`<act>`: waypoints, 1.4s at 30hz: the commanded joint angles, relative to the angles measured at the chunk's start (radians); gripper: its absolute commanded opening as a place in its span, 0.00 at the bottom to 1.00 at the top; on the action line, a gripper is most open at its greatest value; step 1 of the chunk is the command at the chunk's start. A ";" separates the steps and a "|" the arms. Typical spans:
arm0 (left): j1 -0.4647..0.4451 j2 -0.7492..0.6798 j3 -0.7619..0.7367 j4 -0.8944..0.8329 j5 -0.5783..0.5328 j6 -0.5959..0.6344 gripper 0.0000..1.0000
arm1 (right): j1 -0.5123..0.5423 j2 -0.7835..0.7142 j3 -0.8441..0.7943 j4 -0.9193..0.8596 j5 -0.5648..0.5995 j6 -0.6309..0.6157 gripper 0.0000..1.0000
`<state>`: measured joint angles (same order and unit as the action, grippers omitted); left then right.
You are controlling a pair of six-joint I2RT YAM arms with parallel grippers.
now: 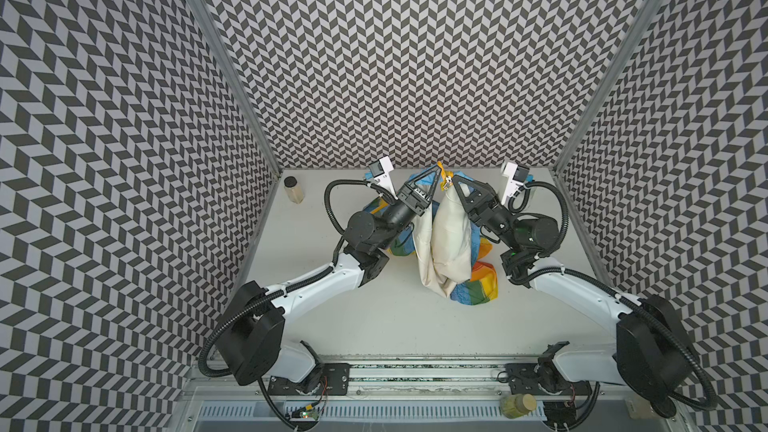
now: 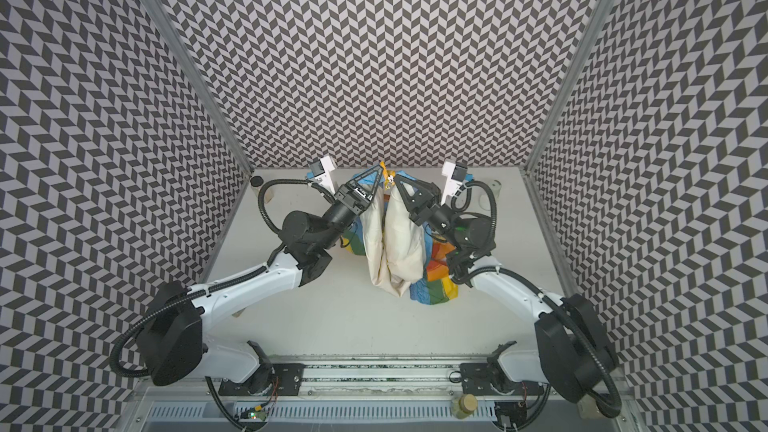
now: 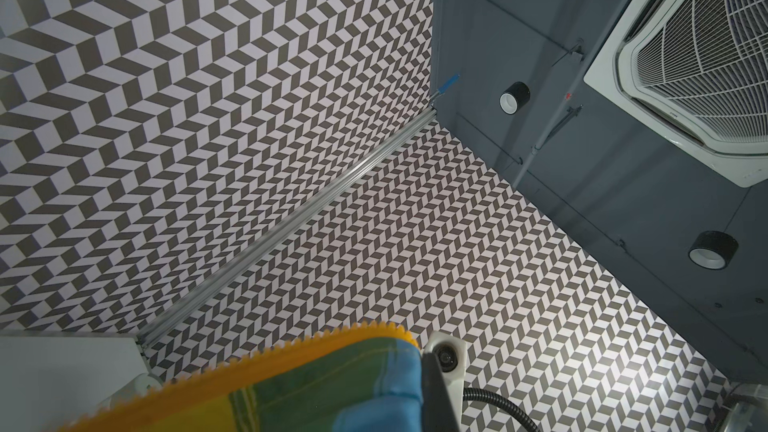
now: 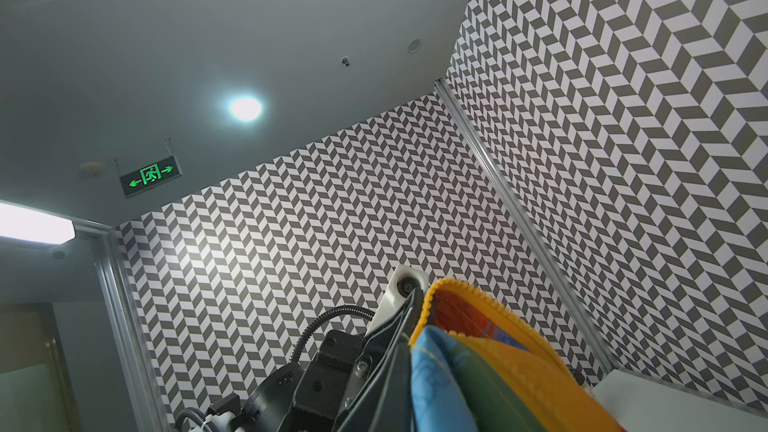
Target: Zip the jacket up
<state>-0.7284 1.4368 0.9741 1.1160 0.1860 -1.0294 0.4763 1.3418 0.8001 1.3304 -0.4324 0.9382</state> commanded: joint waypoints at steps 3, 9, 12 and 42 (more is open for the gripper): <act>-0.005 0.002 -0.003 0.056 -0.012 -0.004 0.00 | 0.010 -0.031 0.003 0.082 0.006 -0.012 0.00; -0.005 0.006 -0.003 0.064 -0.020 -0.012 0.00 | 0.011 -0.038 0.001 0.081 0.004 -0.021 0.00; -0.006 0.008 -0.003 0.065 -0.023 -0.020 0.00 | 0.012 -0.040 0.000 0.082 0.001 -0.024 0.00; -0.006 0.013 0.008 0.071 0.001 -0.001 0.00 | 0.015 -0.026 -0.015 0.081 0.035 -0.004 0.00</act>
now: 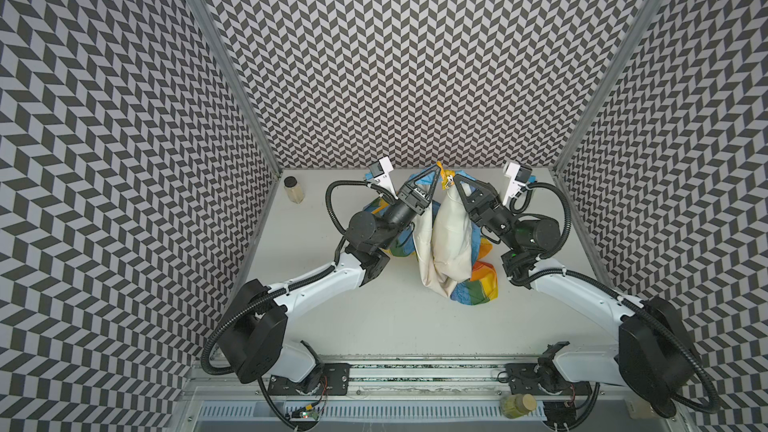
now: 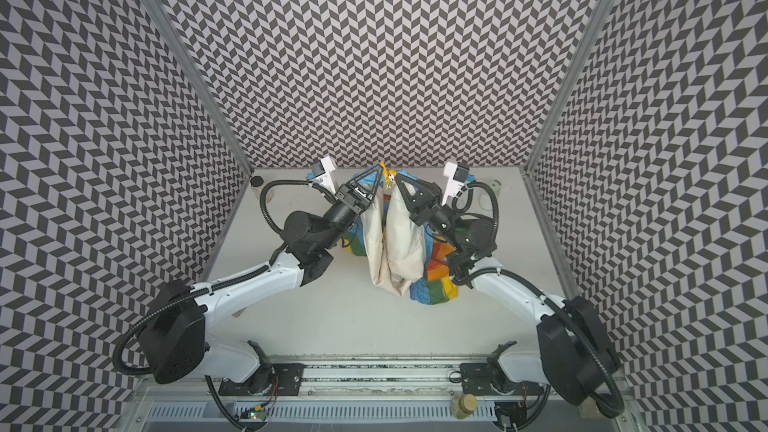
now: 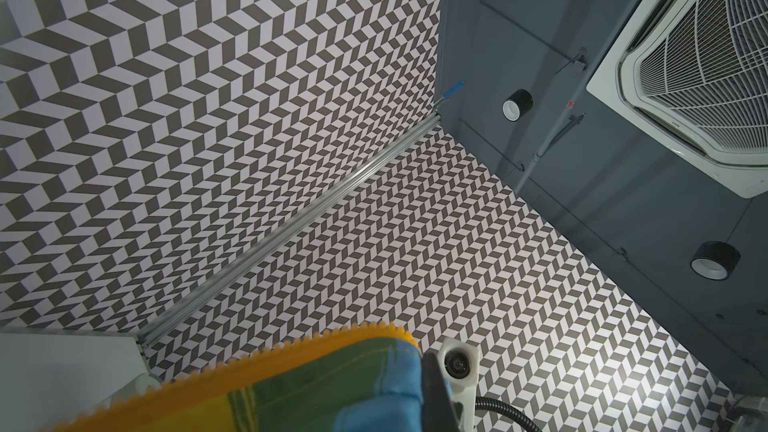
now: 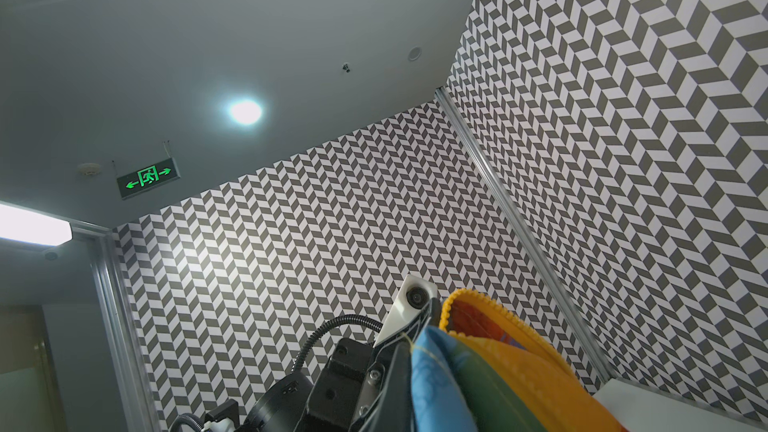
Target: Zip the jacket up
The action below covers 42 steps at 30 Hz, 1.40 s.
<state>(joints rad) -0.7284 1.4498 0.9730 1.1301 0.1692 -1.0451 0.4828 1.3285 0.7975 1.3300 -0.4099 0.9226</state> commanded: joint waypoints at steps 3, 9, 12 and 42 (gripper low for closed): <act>-0.006 0.001 0.010 0.063 0.017 0.013 0.00 | 0.008 -0.015 -0.013 0.081 0.011 0.011 0.00; -0.006 0.000 0.012 0.065 0.023 0.011 0.00 | 0.010 -0.015 -0.024 0.081 0.010 0.009 0.00; -0.005 0.002 0.010 0.065 0.024 0.008 0.00 | 0.010 -0.013 -0.020 0.082 0.010 0.009 0.00; -0.012 0.006 -0.007 0.079 0.033 -0.008 0.00 | 0.016 0.002 -0.009 0.081 0.030 0.010 0.00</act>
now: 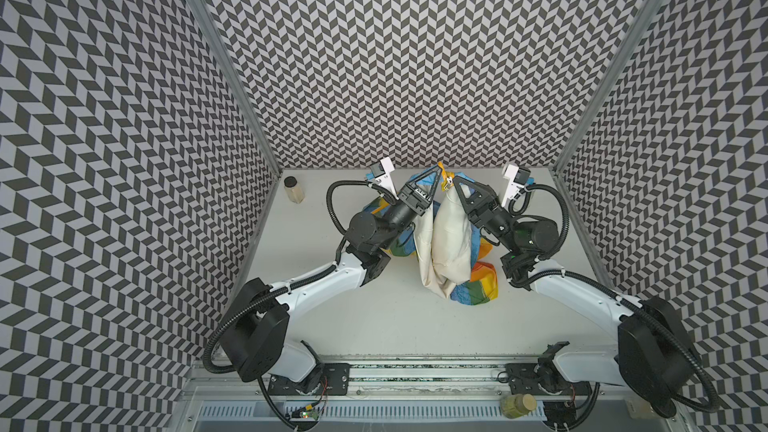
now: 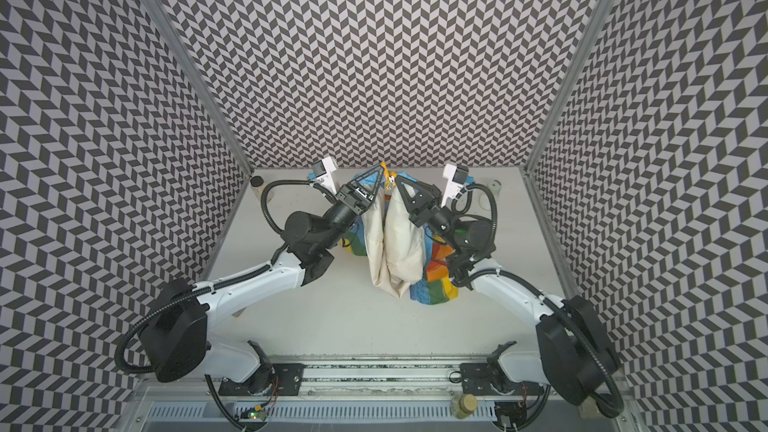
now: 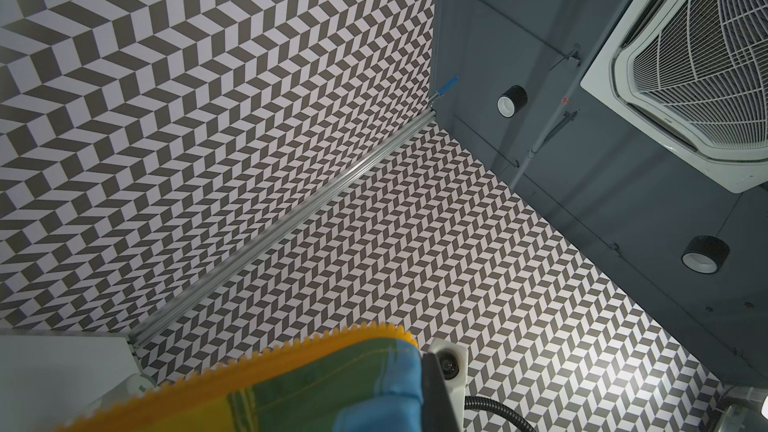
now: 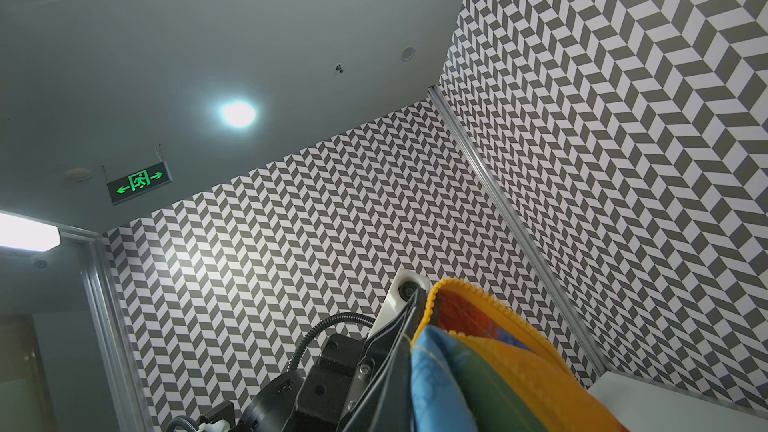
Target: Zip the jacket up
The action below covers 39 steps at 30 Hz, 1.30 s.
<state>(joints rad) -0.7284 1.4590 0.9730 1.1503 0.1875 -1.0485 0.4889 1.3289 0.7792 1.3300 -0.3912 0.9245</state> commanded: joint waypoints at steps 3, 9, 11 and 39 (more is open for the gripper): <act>-0.014 -0.003 -0.007 0.058 0.020 -0.005 0.00 | 0.011 0.006 0.014 0.081 0.009 0.010 0.00; -0.021 0.007 -0.010 0.058 0.026 -0.010 0.00 | 0.011 0.006 0.016 0.081 0.009 0.005 0.00; -0.022 0.005 -0.014 0.061 0.021 -0.010 0.00 | 0.011 0.005 0.015 0.082 0.008 0.005 0.00; 0.004 -0.022 -0.023 0.066 -0.010 0.005 0.00 | 0.023 0.000 0.010 0.081 0.003 -0.003 0.00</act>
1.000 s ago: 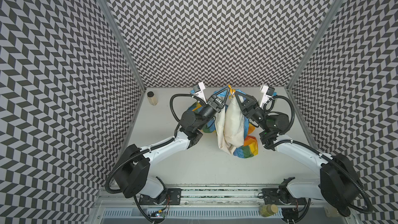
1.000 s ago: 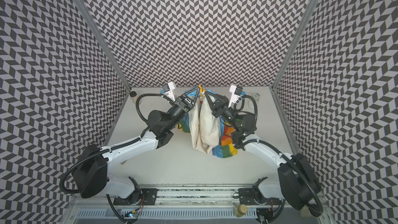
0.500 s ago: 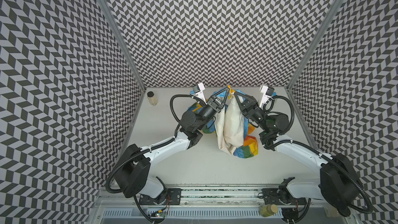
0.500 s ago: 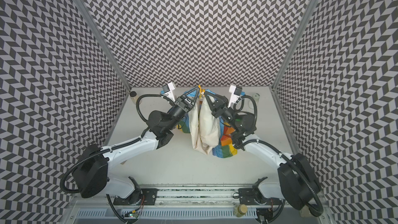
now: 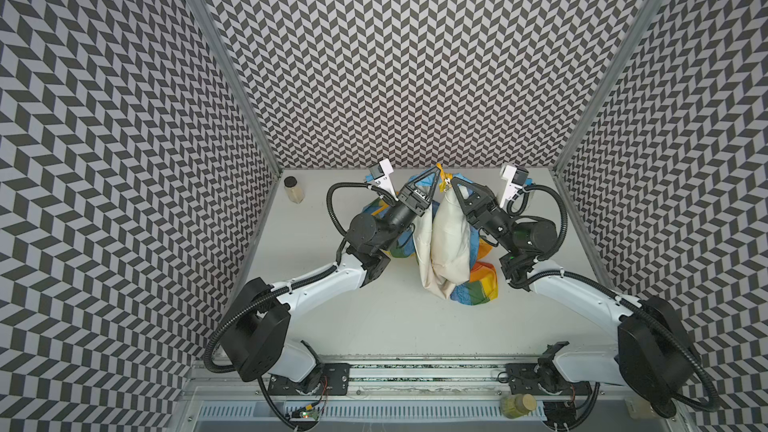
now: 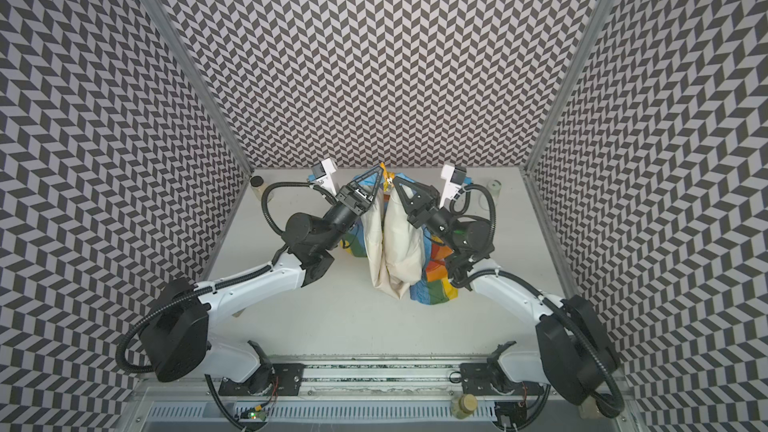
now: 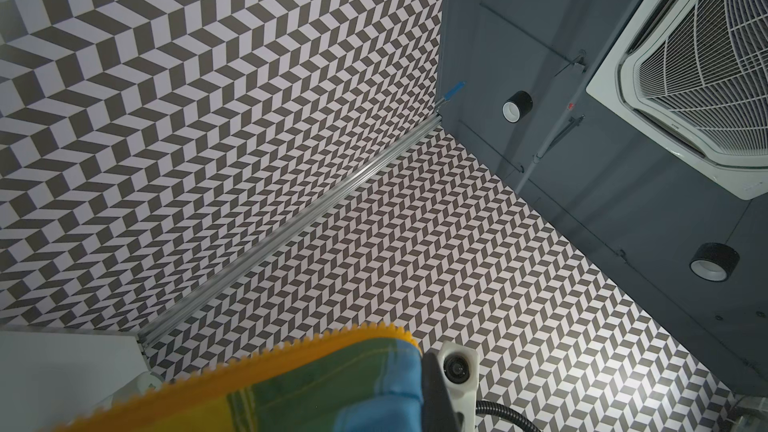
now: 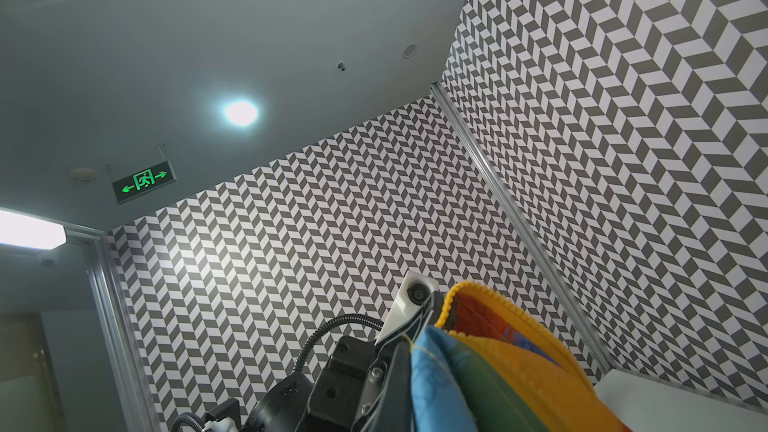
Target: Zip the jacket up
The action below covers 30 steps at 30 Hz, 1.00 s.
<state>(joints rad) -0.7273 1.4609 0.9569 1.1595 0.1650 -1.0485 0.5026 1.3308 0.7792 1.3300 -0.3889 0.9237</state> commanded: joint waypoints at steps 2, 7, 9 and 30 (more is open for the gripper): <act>0.003 -0.024 -0.005 0.055 0.017 0.004 0.00 | 0.011 0.002 0.012 0.081 0.001 -0.001 0.00; 0.002 -0.019 -0.008 0.059 0.024 -0.005 0.00 | 0.012 0.010 0.016 0.081 0.011 -0.001 0.00; 0.002 -0.023 -0.009 0.059 0.024 -0.005 0.00 | 0.012 0.011 0.014 0.081 0.015 0.004 0.00; -0.006 -0.049 -0.033 0.053 0.008 0.023 0.00 | 0.012 0.001 0.009 0.081 0.047 -0.004 0.00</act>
<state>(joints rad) -0.7284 1.4570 0.9264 1.1656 0.1749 -1.0462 0.5079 1.3437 0.7792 1.3300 -0.3508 0.9237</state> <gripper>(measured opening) 0.048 0.048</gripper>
